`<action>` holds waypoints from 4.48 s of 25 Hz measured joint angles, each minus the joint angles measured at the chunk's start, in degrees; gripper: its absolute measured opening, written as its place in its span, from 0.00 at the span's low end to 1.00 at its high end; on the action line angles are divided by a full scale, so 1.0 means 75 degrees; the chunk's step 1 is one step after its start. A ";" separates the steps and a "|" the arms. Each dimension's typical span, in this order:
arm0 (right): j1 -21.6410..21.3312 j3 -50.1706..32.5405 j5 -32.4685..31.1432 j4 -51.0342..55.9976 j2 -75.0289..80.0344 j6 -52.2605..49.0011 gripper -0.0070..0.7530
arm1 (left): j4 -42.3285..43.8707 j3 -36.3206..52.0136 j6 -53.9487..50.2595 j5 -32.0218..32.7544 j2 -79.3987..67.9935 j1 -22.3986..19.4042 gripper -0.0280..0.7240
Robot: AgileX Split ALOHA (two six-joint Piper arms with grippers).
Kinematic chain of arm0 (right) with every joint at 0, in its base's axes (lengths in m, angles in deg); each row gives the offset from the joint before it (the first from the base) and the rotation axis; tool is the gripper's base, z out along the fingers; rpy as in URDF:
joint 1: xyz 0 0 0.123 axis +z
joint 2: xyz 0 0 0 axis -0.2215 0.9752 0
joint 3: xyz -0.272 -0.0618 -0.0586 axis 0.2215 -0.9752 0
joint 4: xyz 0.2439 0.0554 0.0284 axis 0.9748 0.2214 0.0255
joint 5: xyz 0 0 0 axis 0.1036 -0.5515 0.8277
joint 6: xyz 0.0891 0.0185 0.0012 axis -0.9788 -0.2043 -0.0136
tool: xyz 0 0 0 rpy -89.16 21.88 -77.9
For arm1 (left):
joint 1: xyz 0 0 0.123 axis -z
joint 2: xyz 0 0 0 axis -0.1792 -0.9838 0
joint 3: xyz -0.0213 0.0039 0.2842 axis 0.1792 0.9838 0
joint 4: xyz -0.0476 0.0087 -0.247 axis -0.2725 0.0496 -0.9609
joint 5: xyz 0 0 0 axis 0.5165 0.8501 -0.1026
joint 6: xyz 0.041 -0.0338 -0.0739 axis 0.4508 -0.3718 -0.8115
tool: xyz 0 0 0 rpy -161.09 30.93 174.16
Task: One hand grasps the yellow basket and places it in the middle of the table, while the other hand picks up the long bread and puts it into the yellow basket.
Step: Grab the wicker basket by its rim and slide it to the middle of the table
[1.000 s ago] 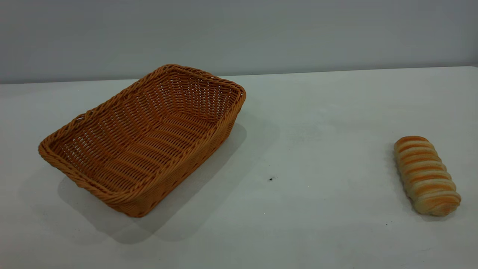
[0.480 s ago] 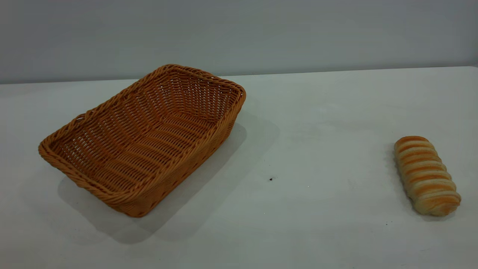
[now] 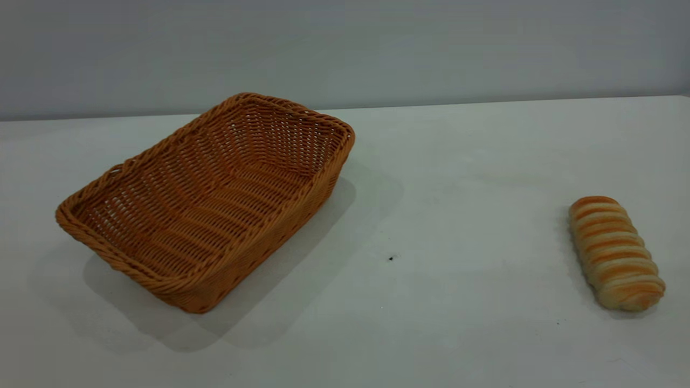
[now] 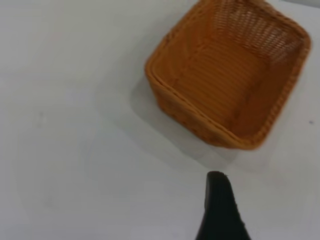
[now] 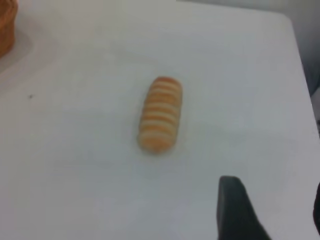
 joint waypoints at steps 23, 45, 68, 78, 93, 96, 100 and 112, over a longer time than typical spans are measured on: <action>0.0039 0.0012 0.0486 0.0457 0.2154 -0.0257 0.55 | 0.0338 -0.1386 -0.3233 -0.2466 -0.7335 0.0000 0.75; 0.0481 0.0012 0.0486 0.1144 0.2154 -0.0069 0.55 | -0.0443 -0.2494 -0.4783 -0.3219 -1.0619 0.0000 0.75; 0.0660 0.0012 0.0486 0.1194 0.2154 -0.0045 0.55 | -0.0789 -0.2575 -0.4783 -0.4365 -1.2133 0.0000 0.75; 0.0660 0.0012 0.0478 0.1194 0.2154 -0.0044 0.55 | -0.0819 -0.2586 -0.4783 -0.5242 -1.2605 0.0000 0.52; 0.0660 0.0012 0.0455 0.1200 0.2154 -0.0044 0.55 | -0.0770 -0.2600 -0.4685 -0.5969 -1.2285 0.0026 0.18; 0.0660 0.0012 0.0455 0.1200 0.2154 -0.0027 0.55 | -0.0549 -0.2600 -0.4546 -0.6104 -1.1907 0.0095 0.18; 0.0660 0.0012 0.0448 0.1200 0.2154 -0.0022 0.55 | -0.0151 -0.2591 -0.4529 -0.6181 -1.1517 0.0223 0.18; 0.0660 0.0012 0.0345 0.1200 0.2154 -0.0022 0.55 | 0.1459 -0.2583 -0.4489 -0.5808 -1.1342 0.1348 0.18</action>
